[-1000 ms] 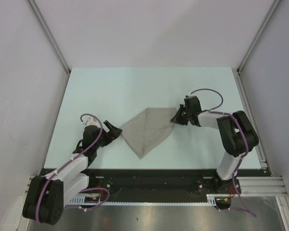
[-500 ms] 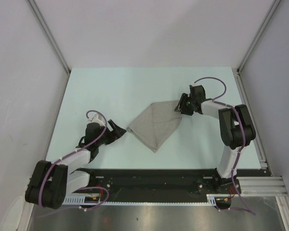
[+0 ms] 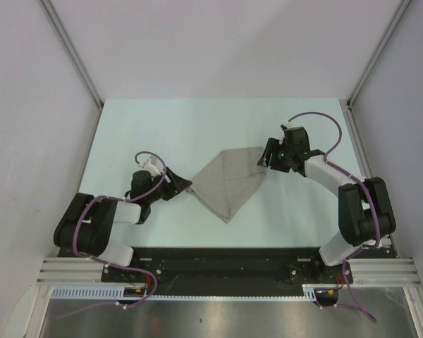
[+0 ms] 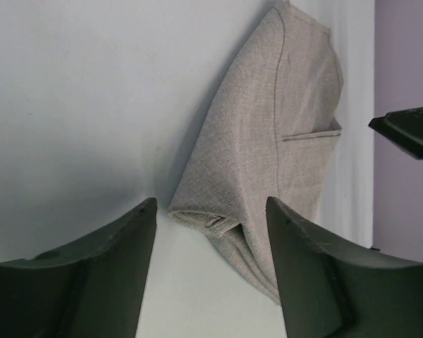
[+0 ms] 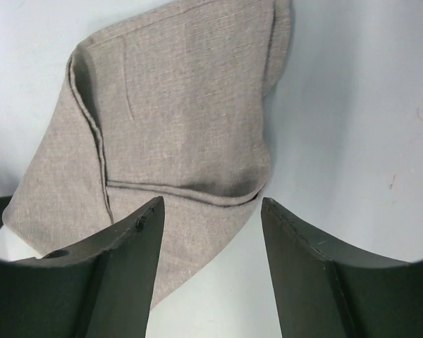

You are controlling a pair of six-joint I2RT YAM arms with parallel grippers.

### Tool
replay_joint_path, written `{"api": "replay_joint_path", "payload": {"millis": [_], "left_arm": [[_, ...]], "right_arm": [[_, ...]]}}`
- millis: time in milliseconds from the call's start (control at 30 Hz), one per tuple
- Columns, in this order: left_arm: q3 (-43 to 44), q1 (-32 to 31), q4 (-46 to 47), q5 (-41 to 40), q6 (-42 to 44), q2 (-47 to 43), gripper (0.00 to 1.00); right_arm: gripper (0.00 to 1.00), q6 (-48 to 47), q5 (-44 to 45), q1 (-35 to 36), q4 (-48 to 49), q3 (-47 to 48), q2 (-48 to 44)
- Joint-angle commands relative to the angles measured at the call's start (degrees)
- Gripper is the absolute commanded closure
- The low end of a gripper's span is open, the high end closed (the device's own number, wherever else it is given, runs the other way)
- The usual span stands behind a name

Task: Fold the napkin, place the utensils inside, and roll it up
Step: Roll the napkin with the utensil

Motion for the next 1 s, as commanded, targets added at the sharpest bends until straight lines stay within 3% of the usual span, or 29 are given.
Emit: {"api": "replay_joint_path", "payload": {"millis": [0, 167, 333, 567, 767, 967], "left_arm": [[1.5, 0.2, 9.4, 4.0, -2.8, 3.7, 0.37], [1.1, -0.4, 9.6, 4.8, -2.5, 6.8, 0.53], [1.1, -0.8, 9.8, 5.5, -2.3, 7.8, 0.58], [2.5, -1.2, 8.4, 6.4, -1.9, 8.4, 0.66], [3.9, -1.2, 6.2, 6.2, -1.3, 8.0, 0.84], [5.1, -1.2, 3.9, 5.8, -0.8, 7.7, 0.86]], "right_arm": [[0.37, -1.4, 1.0, 1.8, -1.9, -0.8, -3.9], [0.37, -3.8, 2.0, 7.4, -1.6, 0.2, -7.2], [0.36, -12.7, 5.3, 16.8, 0.1, 2.1, -6.9], [0.36, -22.1, 22.9, 35.1, -0.9, 8.5, 2.7], [0.37, -28.4, 35.0, 43.5, 2.3, 10.2, 8.6], [0.39, -31.4, 38.0, 48.4, 5.1, 10.1, 11.9]]}}
